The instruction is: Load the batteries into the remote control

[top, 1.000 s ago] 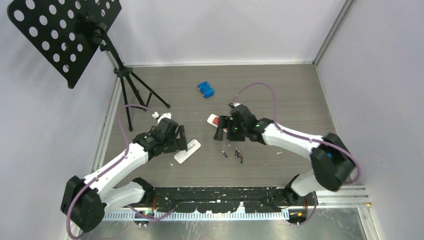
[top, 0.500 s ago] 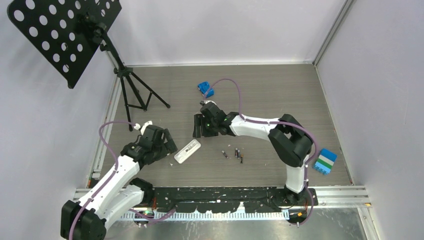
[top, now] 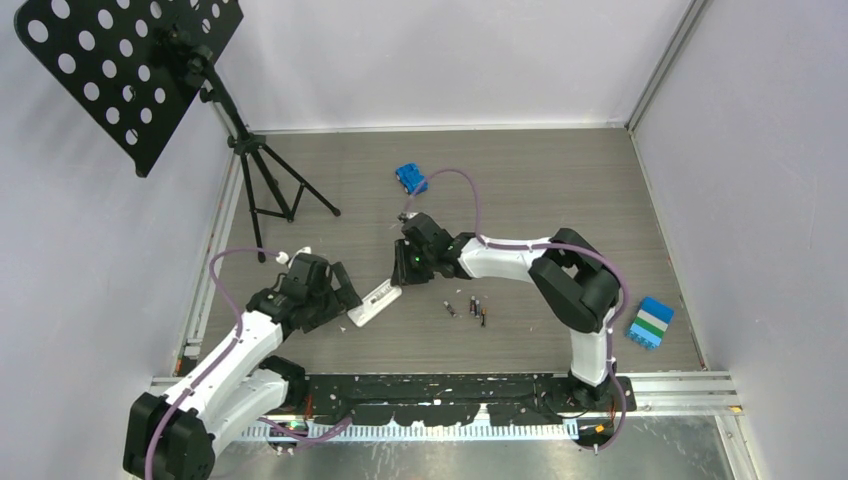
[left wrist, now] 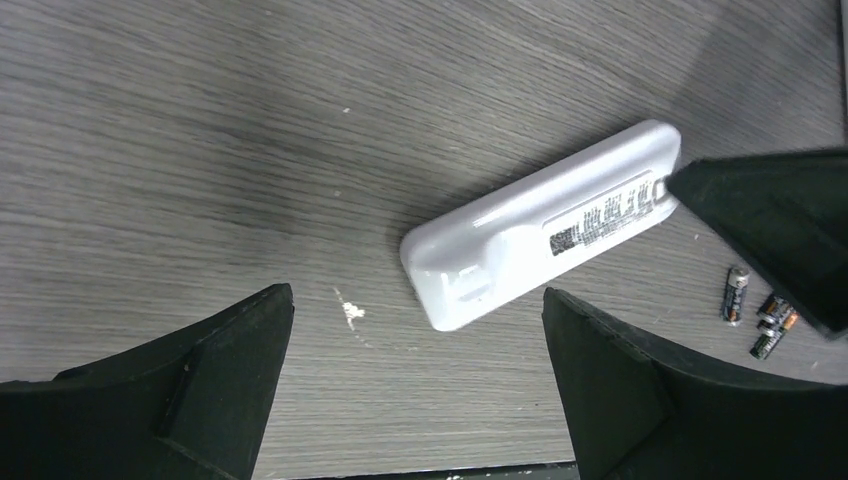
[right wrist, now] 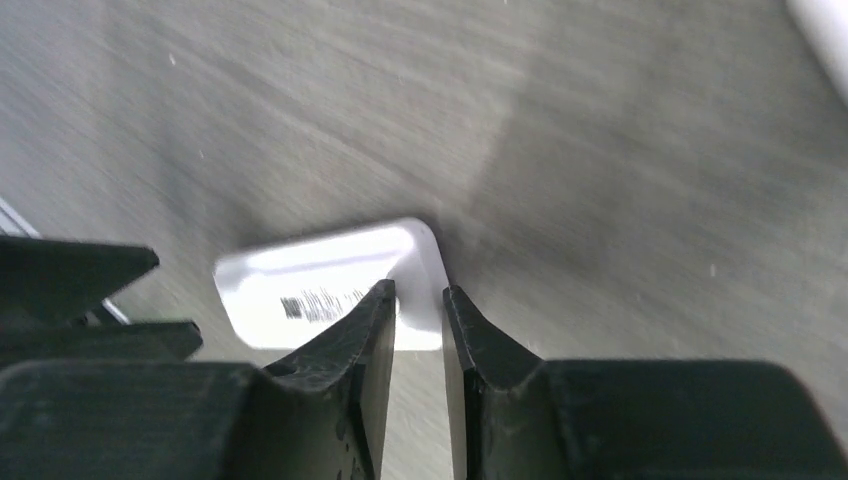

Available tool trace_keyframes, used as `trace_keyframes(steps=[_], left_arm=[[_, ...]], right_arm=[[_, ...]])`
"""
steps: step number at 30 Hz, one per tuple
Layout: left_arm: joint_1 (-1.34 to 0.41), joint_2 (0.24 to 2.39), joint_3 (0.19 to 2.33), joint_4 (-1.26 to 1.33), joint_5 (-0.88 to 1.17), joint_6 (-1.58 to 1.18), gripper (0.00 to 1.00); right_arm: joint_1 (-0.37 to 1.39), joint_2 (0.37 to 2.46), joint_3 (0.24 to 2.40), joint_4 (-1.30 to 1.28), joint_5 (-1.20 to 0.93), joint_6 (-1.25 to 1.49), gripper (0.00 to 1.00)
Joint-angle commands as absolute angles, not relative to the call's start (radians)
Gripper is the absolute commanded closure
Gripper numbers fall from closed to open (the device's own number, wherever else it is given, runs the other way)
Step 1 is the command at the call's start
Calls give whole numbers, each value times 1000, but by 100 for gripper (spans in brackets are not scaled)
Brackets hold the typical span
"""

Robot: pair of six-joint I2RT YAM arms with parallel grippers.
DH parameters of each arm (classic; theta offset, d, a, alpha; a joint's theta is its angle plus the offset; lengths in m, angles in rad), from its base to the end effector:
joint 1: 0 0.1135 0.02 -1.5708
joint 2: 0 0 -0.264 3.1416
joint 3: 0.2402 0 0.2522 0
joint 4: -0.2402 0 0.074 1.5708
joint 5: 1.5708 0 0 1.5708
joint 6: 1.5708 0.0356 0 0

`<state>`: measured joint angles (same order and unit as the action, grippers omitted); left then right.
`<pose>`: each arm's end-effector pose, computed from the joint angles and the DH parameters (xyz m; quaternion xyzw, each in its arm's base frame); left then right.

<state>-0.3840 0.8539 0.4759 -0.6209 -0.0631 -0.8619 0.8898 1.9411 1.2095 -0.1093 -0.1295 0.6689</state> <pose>0.1451 -0.0562 0.1858 -0.2356 0.9296 -0.1399 0.2466 0.2550 0.3220 0.1591 -0.1257 0.9240 0.2933 0.2109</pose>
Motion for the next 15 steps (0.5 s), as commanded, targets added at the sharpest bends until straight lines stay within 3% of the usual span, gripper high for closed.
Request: trace_keyframes(steps=[1, 11, 15], left_arm=[[-377, 867, 467, -517, -5, -863, 3], [-367, 951, 509, -474, 8, -816, 11], [-343, 967, 532, -491, -53, -799, 12]], right_arm=[[899, 1838, 1104, -93, -204, 700, 73], [926, 1759, 1066, -75, -262, 662, 77], [945, 1736, 1105, -129, -186, 563, 55]])
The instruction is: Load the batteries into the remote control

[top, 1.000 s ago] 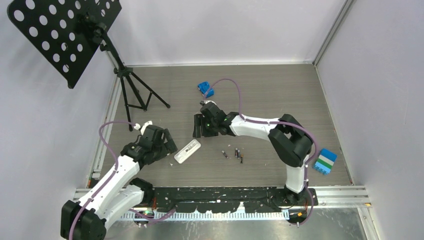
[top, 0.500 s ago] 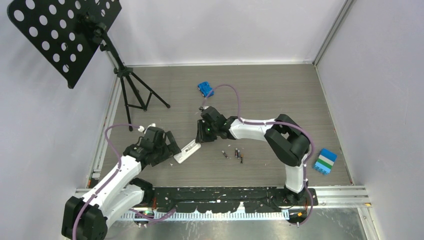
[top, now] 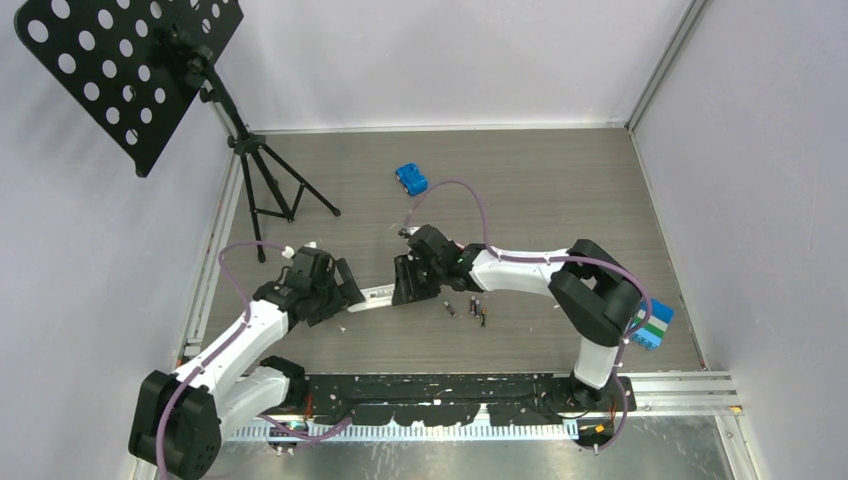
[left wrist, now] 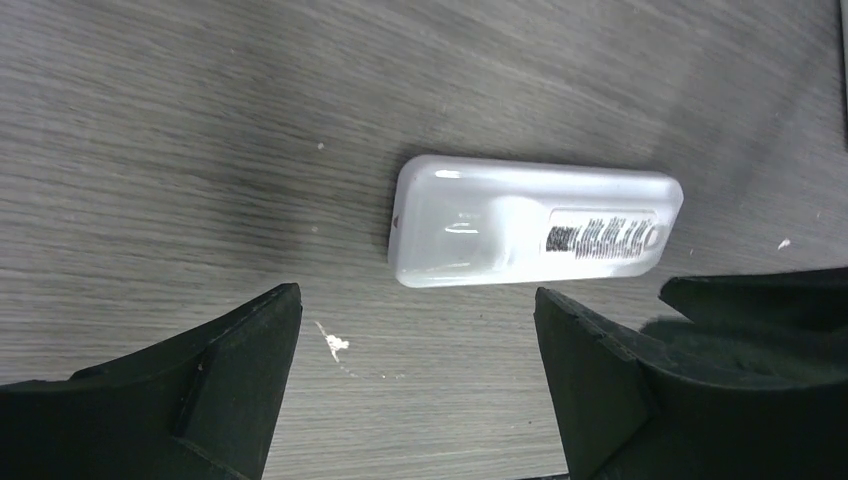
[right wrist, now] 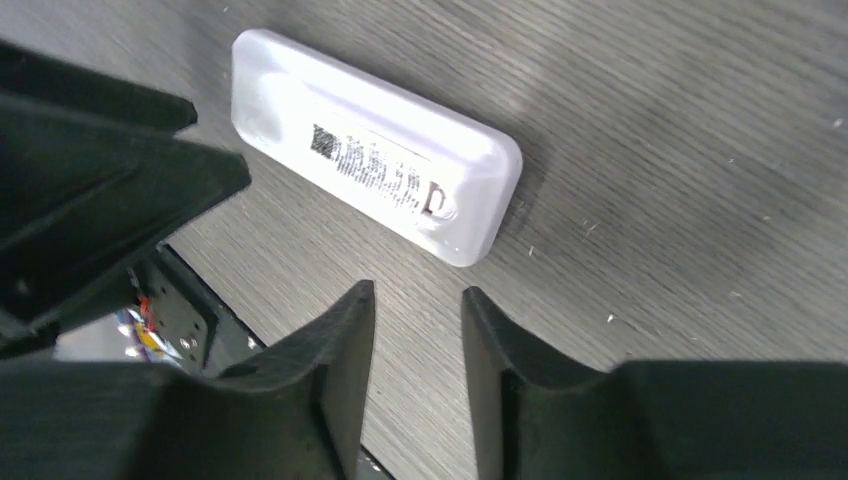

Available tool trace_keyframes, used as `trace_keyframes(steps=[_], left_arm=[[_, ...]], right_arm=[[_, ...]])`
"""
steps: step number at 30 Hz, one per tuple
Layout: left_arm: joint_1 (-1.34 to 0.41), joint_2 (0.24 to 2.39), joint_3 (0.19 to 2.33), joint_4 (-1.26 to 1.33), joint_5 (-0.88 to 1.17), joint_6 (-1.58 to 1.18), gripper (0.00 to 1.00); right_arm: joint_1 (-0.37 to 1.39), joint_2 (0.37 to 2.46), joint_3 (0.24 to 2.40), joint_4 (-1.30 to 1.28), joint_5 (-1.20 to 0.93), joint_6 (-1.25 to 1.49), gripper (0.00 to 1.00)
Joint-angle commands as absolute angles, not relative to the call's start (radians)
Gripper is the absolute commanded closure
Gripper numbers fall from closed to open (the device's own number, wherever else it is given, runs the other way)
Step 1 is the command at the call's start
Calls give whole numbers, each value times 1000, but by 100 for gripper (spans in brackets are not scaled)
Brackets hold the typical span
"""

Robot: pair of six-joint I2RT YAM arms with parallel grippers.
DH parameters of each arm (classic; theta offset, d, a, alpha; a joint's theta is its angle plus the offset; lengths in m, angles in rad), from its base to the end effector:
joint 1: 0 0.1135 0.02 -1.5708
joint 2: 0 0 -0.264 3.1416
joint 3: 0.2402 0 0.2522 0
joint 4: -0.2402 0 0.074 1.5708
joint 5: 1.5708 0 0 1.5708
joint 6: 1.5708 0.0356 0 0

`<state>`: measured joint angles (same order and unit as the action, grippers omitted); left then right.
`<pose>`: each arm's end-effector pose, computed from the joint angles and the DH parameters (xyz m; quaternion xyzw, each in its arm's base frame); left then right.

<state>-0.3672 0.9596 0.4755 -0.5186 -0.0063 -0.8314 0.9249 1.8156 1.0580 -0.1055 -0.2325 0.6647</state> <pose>0.1608 -0.0616 0.1764 -0.2217 0.9340 -0.1556 0.2331 0.2184 0.3034 0.1623 -0.1607 0.9186 0.3218 0.1634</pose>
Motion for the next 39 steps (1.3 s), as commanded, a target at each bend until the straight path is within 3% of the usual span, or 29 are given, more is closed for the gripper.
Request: trace_keyframes(steps=[1, 4, 7, 13, 26, 31, 36, 39], left_arm=[[-335, 968, 539, -498, -62, -799, 12], [-312, 960, 550, -514, -75, -799, 11], [-291, 945, 554, -535, -79, -799, 8], [-218, 921, 560, -577, -53, -775, 2], [-64, 935, 579, -589, 172, -747, 2], [-45, 939, 591, -605, 239, -728, 2], [-32, 921, 583, -605, 274, -717, 6], [-28, 919, 577, -590, 322, -709, 8]], right_arm=[[950, 1735, 1121, -150, -167, 512, 48], [964, 1734, 1164, -200, -125, 358, 25], [971, 1754, 1184, -191, -111, 185, 13], [977, 1863, 1335, -311, -161, -82, 12], [992, 2003, 1355, -180, -381, -347, 15], [1003, 2026, 1327, -152, -373, -406, 23], [1015, 2016, 1276, -99, -346, -441, 52], [1015, 1994, 1231, -37, -327, -446, 64]])
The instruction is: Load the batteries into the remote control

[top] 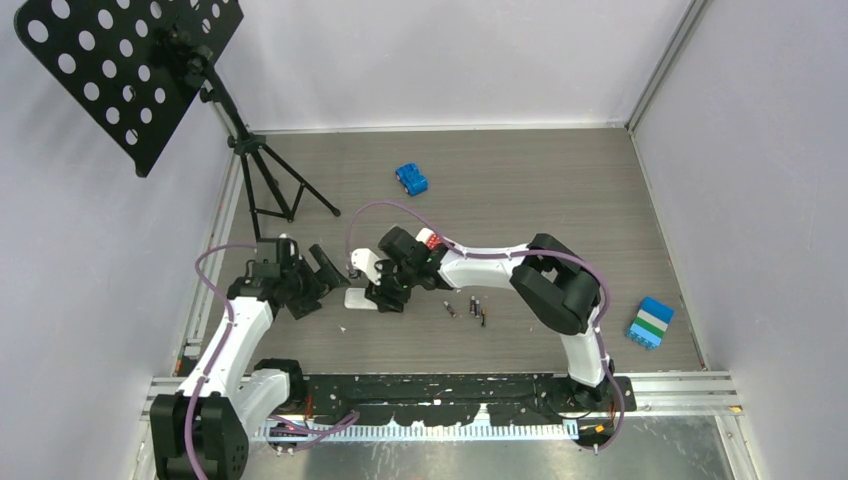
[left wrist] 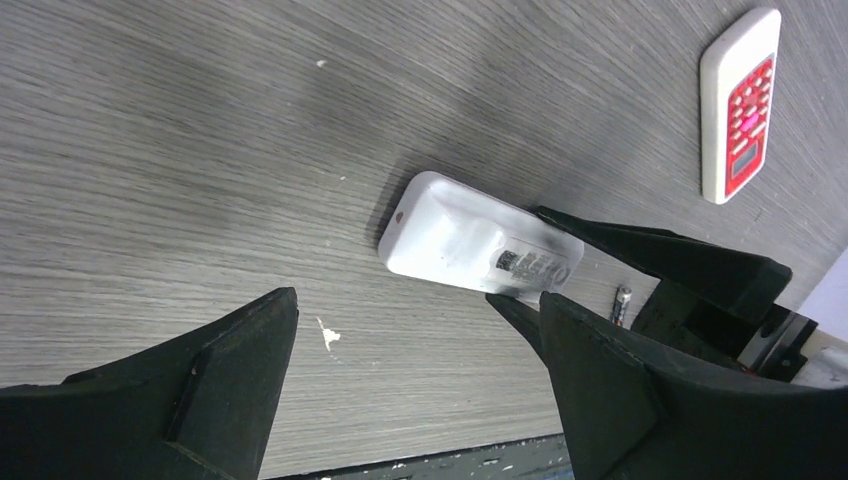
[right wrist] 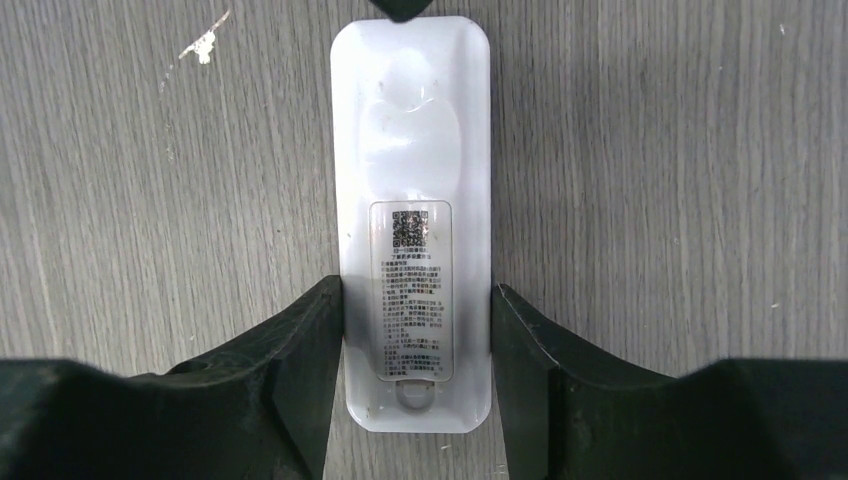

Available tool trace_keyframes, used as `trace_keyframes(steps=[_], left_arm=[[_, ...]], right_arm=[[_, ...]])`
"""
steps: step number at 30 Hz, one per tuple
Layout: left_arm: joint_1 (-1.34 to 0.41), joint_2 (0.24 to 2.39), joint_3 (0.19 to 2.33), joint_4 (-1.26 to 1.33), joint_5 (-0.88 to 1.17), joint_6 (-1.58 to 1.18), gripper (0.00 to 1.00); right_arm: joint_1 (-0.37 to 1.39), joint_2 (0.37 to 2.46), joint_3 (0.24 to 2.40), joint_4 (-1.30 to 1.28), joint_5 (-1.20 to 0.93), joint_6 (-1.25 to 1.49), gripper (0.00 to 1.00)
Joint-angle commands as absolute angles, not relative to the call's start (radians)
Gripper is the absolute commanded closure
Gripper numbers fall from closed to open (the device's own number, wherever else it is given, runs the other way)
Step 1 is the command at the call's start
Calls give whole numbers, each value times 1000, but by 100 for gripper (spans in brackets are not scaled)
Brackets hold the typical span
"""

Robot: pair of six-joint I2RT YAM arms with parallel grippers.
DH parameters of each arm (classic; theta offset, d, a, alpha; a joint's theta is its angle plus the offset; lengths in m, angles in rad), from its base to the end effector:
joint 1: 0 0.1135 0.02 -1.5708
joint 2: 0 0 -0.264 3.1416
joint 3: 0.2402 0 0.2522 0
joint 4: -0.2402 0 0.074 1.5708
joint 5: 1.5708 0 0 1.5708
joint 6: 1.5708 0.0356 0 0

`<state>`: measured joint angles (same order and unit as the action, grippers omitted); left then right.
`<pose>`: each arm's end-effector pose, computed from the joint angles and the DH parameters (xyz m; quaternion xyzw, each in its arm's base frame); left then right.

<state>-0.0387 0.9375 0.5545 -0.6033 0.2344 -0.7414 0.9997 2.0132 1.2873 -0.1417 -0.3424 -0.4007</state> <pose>0.1729 -0.0150 0.1998 -0.2957 0.9045 -0.2124 0.2221 0.2200 0.3645 0.1523 -0.6410 0.6696 0.2529 0.2771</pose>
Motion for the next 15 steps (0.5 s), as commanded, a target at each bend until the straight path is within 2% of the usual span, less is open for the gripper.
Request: trace_keyframes(steps=[1, 4, 15], left_arm=[[-28, 921, 573, -583, 346, -708, 9], [-28, 929, 571, -575, 403, -701, 9], [-28, 891, 548, -524, 628, -771, 9]], right_arm=[[1015, 1984, 1221, -23, -330, -444, 67], [1015, 1935, 1199, -6, -369, -419, 72], [978, 1735, 1077, 126, -560, -277, 73]])
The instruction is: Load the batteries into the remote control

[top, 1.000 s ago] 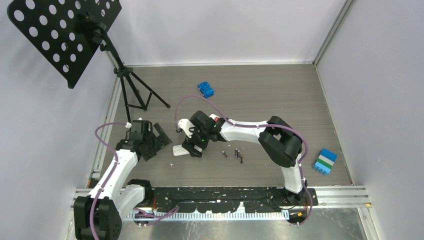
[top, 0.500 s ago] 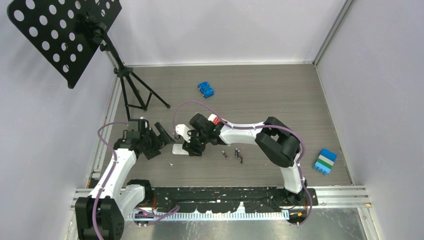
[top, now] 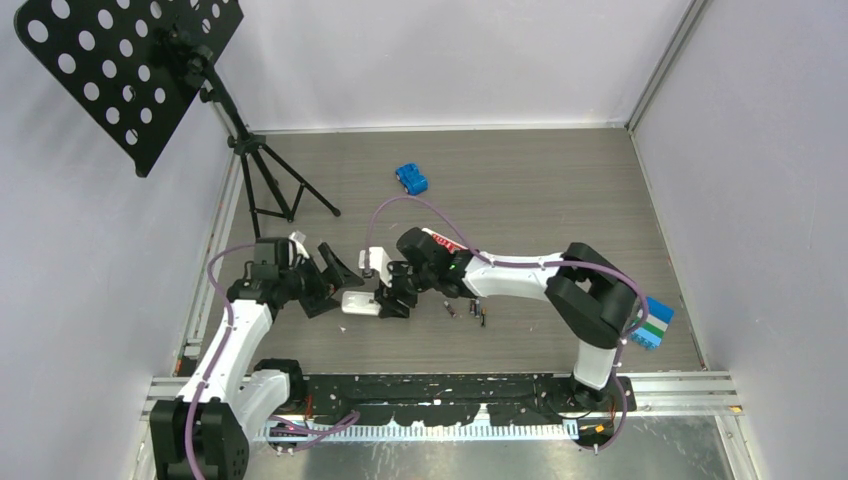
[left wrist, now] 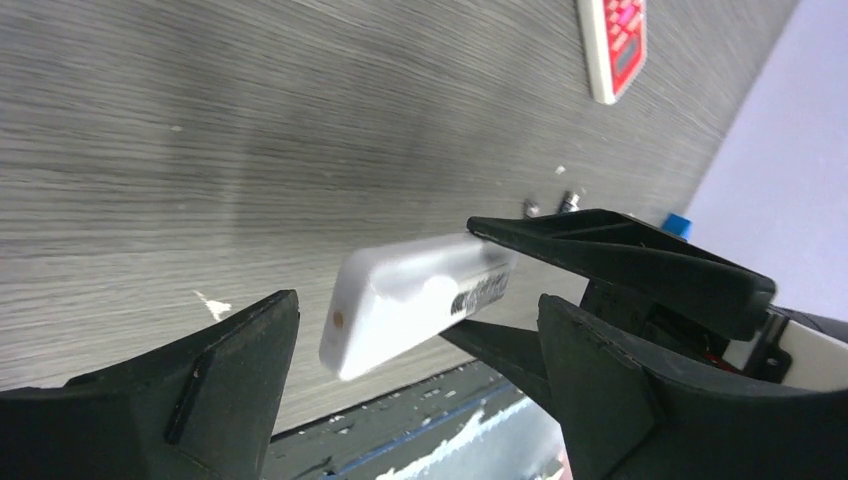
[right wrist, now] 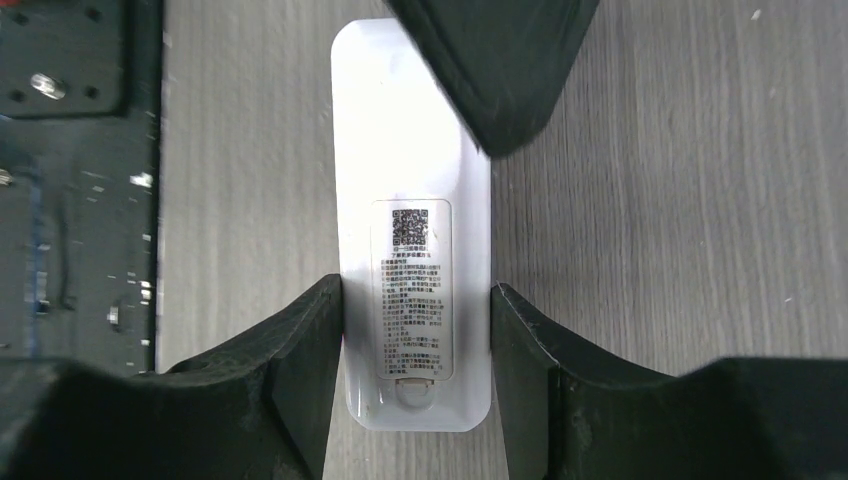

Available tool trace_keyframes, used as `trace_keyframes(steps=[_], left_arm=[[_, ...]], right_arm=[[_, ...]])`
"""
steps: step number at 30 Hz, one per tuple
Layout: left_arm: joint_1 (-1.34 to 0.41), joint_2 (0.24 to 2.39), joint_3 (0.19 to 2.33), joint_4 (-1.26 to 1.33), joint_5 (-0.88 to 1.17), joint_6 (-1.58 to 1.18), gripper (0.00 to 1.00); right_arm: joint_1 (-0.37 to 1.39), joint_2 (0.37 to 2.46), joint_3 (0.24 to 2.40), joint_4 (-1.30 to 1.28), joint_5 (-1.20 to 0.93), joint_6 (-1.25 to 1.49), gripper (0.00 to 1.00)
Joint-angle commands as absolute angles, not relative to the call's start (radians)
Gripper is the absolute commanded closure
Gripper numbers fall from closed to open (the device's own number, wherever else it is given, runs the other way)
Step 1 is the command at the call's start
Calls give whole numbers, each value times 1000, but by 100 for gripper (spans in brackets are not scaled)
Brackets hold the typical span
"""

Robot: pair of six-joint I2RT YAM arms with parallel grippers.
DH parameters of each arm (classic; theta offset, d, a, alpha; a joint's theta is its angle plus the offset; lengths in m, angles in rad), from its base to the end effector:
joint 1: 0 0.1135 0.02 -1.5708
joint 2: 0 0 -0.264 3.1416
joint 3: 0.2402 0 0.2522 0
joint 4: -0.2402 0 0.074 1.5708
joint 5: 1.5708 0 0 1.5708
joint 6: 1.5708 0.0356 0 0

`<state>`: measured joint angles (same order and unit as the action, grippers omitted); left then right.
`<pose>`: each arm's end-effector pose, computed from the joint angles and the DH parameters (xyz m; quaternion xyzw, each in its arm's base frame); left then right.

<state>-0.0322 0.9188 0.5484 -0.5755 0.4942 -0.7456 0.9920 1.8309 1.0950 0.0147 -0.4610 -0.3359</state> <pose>0.1709 -0.0224 0.2052 -0.2517 0.8909 -0.3284 0.1875 0.1997 0.3345 0.1787 -0.6208 0.6406 0.3263 0.3128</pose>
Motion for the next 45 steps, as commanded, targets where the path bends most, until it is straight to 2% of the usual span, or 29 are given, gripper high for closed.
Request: trace_keyframes(steps=[1, 3, 15, 17, 19, 21, 22, 24, 25, 29, 33, 36, 38, 39, 41, 42, 45], left_arm=[[-28, 892, 550, -518, 653, -774, 10], [-28, 897, 552, -512, 698, -778, 14], [-28, 899, 537, -499, 761, -819, 54], [-28, 900, 531, -482, 773, -825, 62], [-28, 904, 524, -465, 778, -824, 77], [-28, 915, 521, -451, 781, -822, 84], [-28, 921, 520, -443, 785, -822, 84], [-28, 937, 522, -428, 791, -821, 68], [-28, 944, 523, -422, 793, -822, 64], [-28, 963, 521, -404, 799, -822, 58], [-27, 975, 519, -390, 814, -823, 59], [-28, 972, 511, -380, 822, -819, 76], [-28, 969, 505, -366, 834, -819, 98], [-28, 964, 503, -354, 841, -816, 100], [-28, 941, 501, -331, 844, -804, 100], [-28, 929, 501, -326, 833, -795, 100], [-29, 899, 500, -317, 788, -772, 100]], right_arm=[[974, 1722, 1067, 139, -573, -264, 73], [968, 1697, 1052, 157, -597, -246, 72], [921, 1699, 1011, 242, -636, -175, 72], [916, 1700, 1010, 244, -646, -168, 72], [915, 1697, 1007, 243, -652, -171, 72], [916, 1694, 1007, 235, -656, -175, 72], [915, 1693, 1007, 231, -660, -175, 72], [914, 1691, 1010, 214, -667, -184, 72], [914, 1690, 1011, 210, -666, -186, 72], [914, 1691, 1015, 191, -671, -202, 72], [915, 1703, 1037, 144, -698, -216, 72], [914, 1709, 1038, 142, -697, -213, 71], [914, 1711, 1042, 152, -679, -183, 63], [914, 1713, 1049, 150, -661, -143, 54], [914, 1709, 1071, 117, -573, -74, 28], [910, 1704, 1081, 85, -535, -42, 19], [884, 1667, 1102, 7, -495, 82, 12]])
